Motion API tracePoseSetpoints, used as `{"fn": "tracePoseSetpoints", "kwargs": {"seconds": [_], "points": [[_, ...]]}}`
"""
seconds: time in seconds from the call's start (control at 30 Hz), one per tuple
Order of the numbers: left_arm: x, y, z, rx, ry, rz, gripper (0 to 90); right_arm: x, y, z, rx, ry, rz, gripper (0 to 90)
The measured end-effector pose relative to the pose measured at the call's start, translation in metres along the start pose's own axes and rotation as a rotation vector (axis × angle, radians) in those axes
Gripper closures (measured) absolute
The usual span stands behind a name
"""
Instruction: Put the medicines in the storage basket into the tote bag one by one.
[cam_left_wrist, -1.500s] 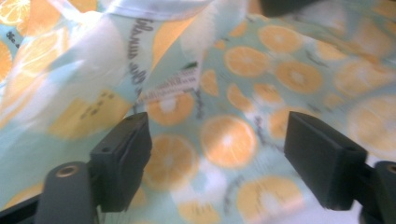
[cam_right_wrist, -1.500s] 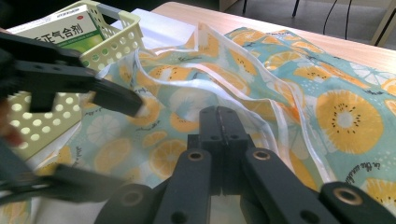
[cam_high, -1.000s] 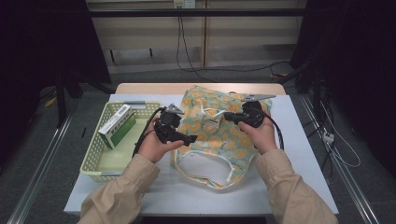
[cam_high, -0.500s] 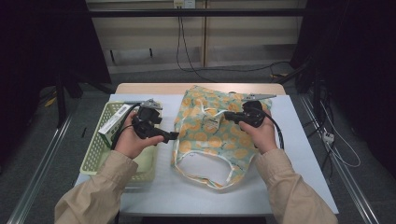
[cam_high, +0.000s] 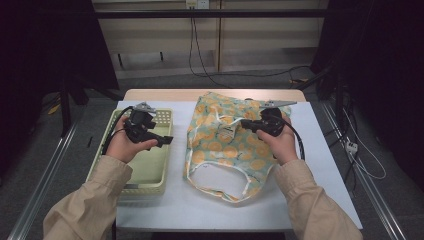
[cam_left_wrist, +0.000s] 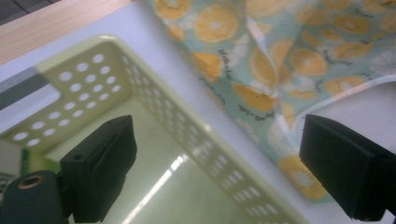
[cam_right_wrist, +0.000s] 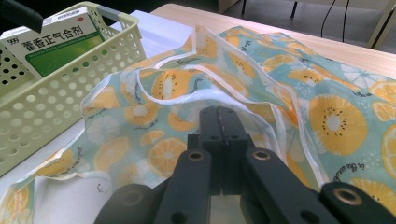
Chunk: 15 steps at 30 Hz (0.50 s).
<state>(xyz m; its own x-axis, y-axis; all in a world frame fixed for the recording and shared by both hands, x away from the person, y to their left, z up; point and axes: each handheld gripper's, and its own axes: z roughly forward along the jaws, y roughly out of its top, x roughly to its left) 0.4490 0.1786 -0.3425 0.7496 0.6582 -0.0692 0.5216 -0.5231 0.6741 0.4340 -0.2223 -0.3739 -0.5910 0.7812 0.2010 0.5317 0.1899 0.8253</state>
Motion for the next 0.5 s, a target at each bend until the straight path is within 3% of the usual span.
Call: {"fn": "tracePoseSetpoints", "kwargs": {"seconds": [0.23, 0.33, 0.5], "points": [[0.019, -0.003, -0.011, -0.009, 0.031, -0.03, 12.5, 0.001, 0.0, 0.002, 0.001, 0.001, 0.0, 90.0], [0.027, -0.004, -0.015, 0.006, 0.075, -0.024, 13.7, 0.001, 0.0, 0.003, 0.001, 0.004, -0.001, 90.0], [0.041, -0.008, -0.019, -0.006, 0.1, -0.055, 14.9, 0.001, 0.0, 0.002, 0.0, 0.004, -0.004, 90.0]]}}
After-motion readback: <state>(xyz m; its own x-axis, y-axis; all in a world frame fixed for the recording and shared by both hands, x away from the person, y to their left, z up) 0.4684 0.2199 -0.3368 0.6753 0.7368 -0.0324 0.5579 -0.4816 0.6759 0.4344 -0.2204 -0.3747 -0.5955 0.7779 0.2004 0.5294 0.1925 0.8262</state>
